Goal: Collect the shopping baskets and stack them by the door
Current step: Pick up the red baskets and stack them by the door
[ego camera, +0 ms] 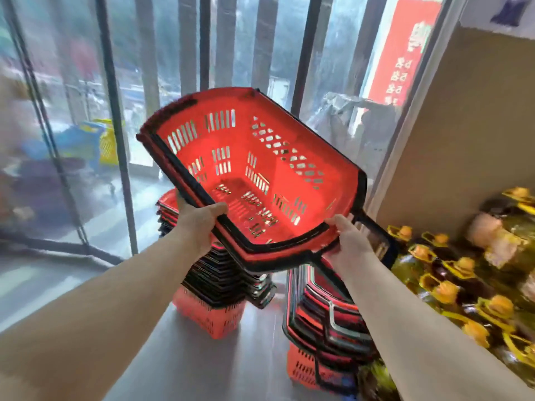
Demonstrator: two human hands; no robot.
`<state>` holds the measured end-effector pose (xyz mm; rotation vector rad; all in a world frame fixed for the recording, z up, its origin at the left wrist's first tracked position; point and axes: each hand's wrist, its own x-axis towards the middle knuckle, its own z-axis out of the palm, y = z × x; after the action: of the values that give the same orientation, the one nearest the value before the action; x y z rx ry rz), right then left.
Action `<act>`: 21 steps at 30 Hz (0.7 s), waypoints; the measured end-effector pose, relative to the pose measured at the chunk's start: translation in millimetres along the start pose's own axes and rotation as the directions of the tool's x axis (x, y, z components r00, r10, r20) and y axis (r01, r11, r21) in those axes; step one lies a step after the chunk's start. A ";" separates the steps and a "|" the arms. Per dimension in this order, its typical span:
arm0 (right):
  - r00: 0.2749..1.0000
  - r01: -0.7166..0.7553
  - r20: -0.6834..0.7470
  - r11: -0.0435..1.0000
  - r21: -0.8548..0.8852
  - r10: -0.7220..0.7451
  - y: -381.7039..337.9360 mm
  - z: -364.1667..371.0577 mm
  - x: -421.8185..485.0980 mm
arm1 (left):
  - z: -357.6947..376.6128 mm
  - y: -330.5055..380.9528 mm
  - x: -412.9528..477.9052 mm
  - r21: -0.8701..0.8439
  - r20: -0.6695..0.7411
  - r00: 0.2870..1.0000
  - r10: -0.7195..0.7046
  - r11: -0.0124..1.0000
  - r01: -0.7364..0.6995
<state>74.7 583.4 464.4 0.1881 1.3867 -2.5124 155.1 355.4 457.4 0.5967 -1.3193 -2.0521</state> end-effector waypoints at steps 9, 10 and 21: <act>0.988 -0.045 0.148 0.998 -0.052 0.052 37.1 120.7 176.6 | -15.0 -0.9 200.1 -0.012 -0.071 0.996 0.048 0.999 -0.049; 0.989 -0.040 0.137 0.996 -0.082 0.051 40.6 128.0 188.4 | -17.6 -3.0 214.7 -0.006 -0.065 0.998 0.017 1.000 -0.017; 0.984 -0.176 -0.011 0.940 -0.293 0.180 116.6 173.4 353.9 | -22.3 -72.2 377.6 0.071 -0.321 0.929 -0.186 0.973 0.219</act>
<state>-227.3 318.3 378.1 0.2223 1.6351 -2.1288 -115.2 96.5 366.7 1.0993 -1.2223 -1.9512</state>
